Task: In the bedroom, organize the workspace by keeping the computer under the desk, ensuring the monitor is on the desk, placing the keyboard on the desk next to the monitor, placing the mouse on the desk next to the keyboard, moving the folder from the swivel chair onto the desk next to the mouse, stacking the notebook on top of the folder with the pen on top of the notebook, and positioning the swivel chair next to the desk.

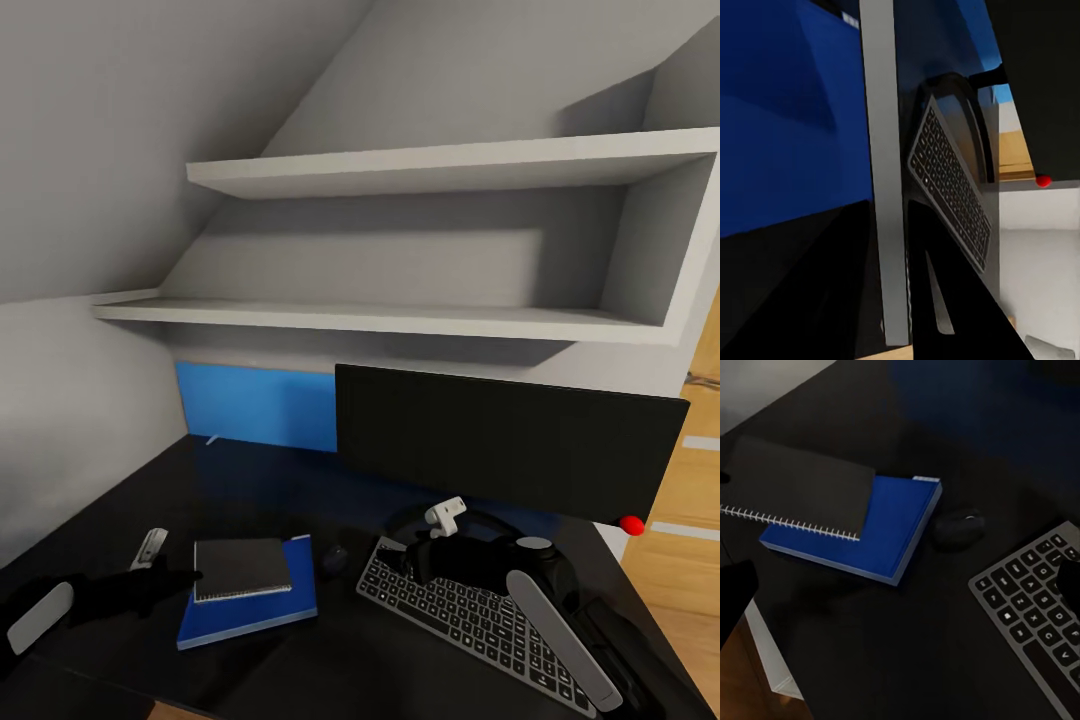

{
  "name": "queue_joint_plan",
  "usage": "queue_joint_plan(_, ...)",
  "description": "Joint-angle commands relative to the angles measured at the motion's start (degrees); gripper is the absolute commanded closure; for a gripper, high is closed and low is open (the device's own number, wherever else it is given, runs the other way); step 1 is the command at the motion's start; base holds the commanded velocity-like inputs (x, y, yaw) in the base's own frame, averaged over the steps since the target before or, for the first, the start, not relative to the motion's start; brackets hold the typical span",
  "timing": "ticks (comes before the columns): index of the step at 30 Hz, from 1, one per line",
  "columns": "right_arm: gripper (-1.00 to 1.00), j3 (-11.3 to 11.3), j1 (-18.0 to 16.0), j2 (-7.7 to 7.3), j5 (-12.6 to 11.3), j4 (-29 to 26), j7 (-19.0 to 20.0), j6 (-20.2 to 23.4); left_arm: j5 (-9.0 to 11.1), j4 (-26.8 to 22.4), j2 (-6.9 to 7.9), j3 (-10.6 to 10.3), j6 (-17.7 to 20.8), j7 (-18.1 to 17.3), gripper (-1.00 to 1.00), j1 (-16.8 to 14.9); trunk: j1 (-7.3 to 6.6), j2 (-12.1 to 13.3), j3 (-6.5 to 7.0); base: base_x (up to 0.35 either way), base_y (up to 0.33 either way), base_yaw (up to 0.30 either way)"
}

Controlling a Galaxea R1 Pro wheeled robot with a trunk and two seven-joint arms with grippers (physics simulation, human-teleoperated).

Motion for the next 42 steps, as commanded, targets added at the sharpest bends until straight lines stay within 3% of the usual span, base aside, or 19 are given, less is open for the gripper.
queue_joint_plan(1,-1.00,0.0,-0.1,-0.03,0.3,0.0,0.3,0.2,0.3,0.0,0.05,-0.3,0.2,0.0,1.00,-0.1,0.01,-0.1,-0.08,0.000,0.000,0.000)
queue_joint_plan(23,-1.00,0.0,-0.1,-0.03,0.4,0.0,0.3,0.2,0.8,1.3,-0.38,0.9,-0.9,0.9,1.00,-0.9,0.01,-0.1,-0.08,0.000,0.000,0.000)
queue_joint_plan(42,-1.00,0.0,-0.2,-0.03,0.4,0.0,0.4,0.2,0.5,3.6,-3.33,1.8,-1.0,3.5,1.00,-2.4,0.01,-0.1,-0.08,0.000,0.000,0.000)
